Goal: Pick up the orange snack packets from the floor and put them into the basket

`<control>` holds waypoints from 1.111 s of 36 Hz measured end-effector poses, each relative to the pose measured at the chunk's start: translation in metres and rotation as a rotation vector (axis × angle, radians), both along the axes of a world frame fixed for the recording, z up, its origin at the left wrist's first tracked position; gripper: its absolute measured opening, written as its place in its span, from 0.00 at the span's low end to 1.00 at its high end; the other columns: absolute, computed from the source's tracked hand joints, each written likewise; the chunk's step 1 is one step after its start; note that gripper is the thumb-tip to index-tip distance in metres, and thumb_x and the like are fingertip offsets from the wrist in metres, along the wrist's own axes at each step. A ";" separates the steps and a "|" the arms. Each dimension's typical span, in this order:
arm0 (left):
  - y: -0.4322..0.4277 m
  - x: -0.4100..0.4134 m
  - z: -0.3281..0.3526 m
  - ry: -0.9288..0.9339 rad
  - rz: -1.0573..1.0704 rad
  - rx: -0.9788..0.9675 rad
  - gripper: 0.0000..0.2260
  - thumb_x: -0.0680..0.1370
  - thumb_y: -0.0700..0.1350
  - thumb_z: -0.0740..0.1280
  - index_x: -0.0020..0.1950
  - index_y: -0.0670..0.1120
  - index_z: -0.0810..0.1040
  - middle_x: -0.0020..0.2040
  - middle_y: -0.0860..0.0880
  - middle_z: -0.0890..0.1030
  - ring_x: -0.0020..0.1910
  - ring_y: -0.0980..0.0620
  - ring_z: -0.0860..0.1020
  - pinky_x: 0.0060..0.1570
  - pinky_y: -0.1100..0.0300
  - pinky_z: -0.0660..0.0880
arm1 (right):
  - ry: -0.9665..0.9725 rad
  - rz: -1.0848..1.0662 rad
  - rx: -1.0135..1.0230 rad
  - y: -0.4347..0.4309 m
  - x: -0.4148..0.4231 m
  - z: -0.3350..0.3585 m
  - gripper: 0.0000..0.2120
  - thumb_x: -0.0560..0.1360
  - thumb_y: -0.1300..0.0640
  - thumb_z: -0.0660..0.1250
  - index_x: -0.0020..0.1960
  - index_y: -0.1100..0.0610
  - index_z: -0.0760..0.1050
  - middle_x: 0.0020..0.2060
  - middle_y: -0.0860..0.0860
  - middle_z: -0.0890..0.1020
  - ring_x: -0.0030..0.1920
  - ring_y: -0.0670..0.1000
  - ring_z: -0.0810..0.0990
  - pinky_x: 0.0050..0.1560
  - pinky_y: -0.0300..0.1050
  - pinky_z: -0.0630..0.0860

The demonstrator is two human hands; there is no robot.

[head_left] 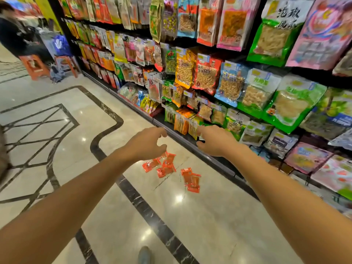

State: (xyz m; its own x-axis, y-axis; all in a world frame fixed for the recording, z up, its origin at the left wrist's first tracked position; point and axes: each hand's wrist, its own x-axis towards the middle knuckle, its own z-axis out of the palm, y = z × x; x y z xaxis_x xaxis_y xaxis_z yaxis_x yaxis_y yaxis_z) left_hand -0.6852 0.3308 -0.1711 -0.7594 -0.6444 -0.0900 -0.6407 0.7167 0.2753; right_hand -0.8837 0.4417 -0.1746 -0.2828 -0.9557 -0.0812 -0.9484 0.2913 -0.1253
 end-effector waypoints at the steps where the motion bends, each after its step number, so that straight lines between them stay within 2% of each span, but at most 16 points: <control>1: -0.019 -0.006 -0.006 -0.006 -0.008 0.006 0.20 0.77 0.50 0.65 0.68 0.48 0.72 0.65 0.48 0.76 0.63 0.47 0.74 0.61 0.52 0.73 | 0.004 -0.001 -0.001 -0.018 -0.004 -0.004 0.11 0.78 0.51 0.61 0.58 0.54 0.72 0.45 0.52 0.78 0.44 0.56 0.77 0.33 0.46 0.66; 10: -0.180 -0.067 -0.041 -0.079 -0.136 0.060 0.20 0.77 0.50 0.66 0.68 0.48 0.72 0.65 0.47 0.76 0.62 0.47 0.75 0.59 0.53 0.72 | -0.080 -0.155 0.042 -0.152 -0.046 -0.042 0.11 0.78 0.52 0.62 0.58 0.56 0.72 0.52 0.55 0.79 0.47 0.57 0.77 0.39 0.49 0.72; 13: -0.220 -0.093 -0.054 -0.089 -0.188 0.074 0.20 0.77 0.50 0.67 0.68 0.46 0.73 0.65 0.46 0.77 0.62 0.46 0.75 0.59 0.52 0.73 | -0.124 -0.238 0.071 -0.181 -0.063 -0.058 0.14 0.78 0.51 0.62 0.62 0.55 0.72 0.56 0.57 0.79 0.53 0.60 0.78 0.48 0.55 0.79; 15: -0.243 -0.110 -0.064 -0.099 -0.207 0.089 0.20 0.77 0.49 0.67 0.67 0.46 0.73 0.64 0.46 0.77 0.62 0.46 0.75 0.59 0.52 0.73 | -0.134 -0.271 0.104 -0.195 -0.076 -0.070 0.16 0.78 0.49 0.62 0.63 0.54 0.71 0.56 0.56 0.79 0.54 0.60 0.79 0.52 0.58 0.79; 20: -0.307 -0.169 -0.109 -0.177 -0.253 0.144 0.19 0.77 0.50 0.67 0.67 0.47 0.73 0.64 0.47 0.77 0.61 0.47 0.76 0.58 0.53 0.73 | -0.180 -0.375 0.148 -0.243 -0.125 -0.116 0.14 0.79 0.49 0.61 0.63 0.52 0.71 0.56 0.54 0.78 0.54 0.59 0.78 0.47 0.54 0.78; 24: -0.358 -0.216 -0.160 -0.254 -0.254 0.204 0.20 0.76 0.50 0.67 0.66 0.47 0.73 0.64 0.46 0.78 0.61 0.46 0.76 0.58 0.52 0.75 | -0.256 -0.438 0.198 -0.286 -0.169 -0.169 0.14 0.77 0.49 0.61 0.60 0.52 0.71 0.53 0.54 0.79 0.51 0.60 0.79 0.47 0.55 0.78; 27: -0.397 -0.249 -0.213 -0.273 -0.223 0.275 0.20 0.76 0.52 0.67 0.66 0.48 0.74 0.63 0.46 0.78 0.60 0.45 0.77 0.58 0.52 0.75 | -0.300 -0.496 0.219 -0.318 -0.202 -0.225 0.17 0.77 0.48 0.62 0.64 0.52 0.71 0.58 0.55 0.79 0.57 0.62 0.78 0.51 0.54 0.74; 31: -0.445 -0.287 -0.300 -0.291 -0.164 0.355 0.20 0.75 0.55 0.63 0.62 0.46 0.77 0.58 0.45 0.81 0.56 0.44 0.79 0.53 0.54 0.75 | -0.395 -0.575 0.315 -0.354 -0.240 -0.323 0.18 0.78 0.47 0.62 0.65 0.51 0.70 0.62 0.54 0.78 0.63 0.60 0.76 0.55 0.53 0.74; 33: -0.466 -0.300 -0.354 -0.331 -0.153 0.403 0.23 0.71 0.56 0.61 0.60 0.46 0.78 0.57 0.45 0.82 0.56 0.42 0.80 0.51 0.55 0.73 | -0.457 -0.632 0.349 -0.365 -0.249 -0.380 0.18 0.77 0.46 0.62 0.63 0.53 0.71 0.58 0.55 0.79 0.61 0.61 0.77 0.57 0.54 0.76; 35: -0.485 -0.310 -0.412 -0.371 -0.121 0.448 0.18 0.74 0.52 0.67 0.60 0.45 0.78 0.56 0.47 0.82 0.57 0.42 0.79 0.49 0.57 0.70 | -0.488 -0.679 0.417 -0.372 -0.254 -0.438 0.17 0.77 0.45 0.62 0.62 0.52 0.71 0.56 0.54 0.79 0.58 0.60 0.78 0.56 0.53 0.76; 38: -0.510 -0.321 -0.508 -0.411 -0.072 0.479 0.14 0.75 0.47 0.69 0.58 0.43 0.78 0.50 0.48 0.79 0.55 0.42 0.79 0.45 0.58 0.67 | -0.532 -0.705 0.518 -0.382 -0.257 -0.525 0.17 0.77 0.45 0.61 0.63 0.50 0.72 0.57 0.54 0.80 0.58 0.60 0.79 0.55 0.52 0.75; 40: -0.524 -0.325 -0.576 -0.435 0.014 0.542 0.14 0.75 0.47 0.69 0.57 0.42 0.79 0.51 0.45 0.81 0.54 0.42 0.79 0.46 0.57 0.69 | -0.594 -0.723 0.528 -0.387 -0.255 -0.583 0.20 0.76 0.46 0.64 0.67 0.46 0.71 0.59 0.53 0.80 0.60 0.60 0.79 0.56 0.52 0.76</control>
State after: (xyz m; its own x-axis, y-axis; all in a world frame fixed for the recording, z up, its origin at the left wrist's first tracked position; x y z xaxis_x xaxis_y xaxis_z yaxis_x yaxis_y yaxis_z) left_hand -1.0104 -0.1934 -0.7475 -0.5736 -0.4323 -0.6958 -0.7821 0.5416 0.3082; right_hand -1.1389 0.0545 -0.7581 -0.5461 -0.3812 -0.7460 -0.3582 0.9112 -0.2035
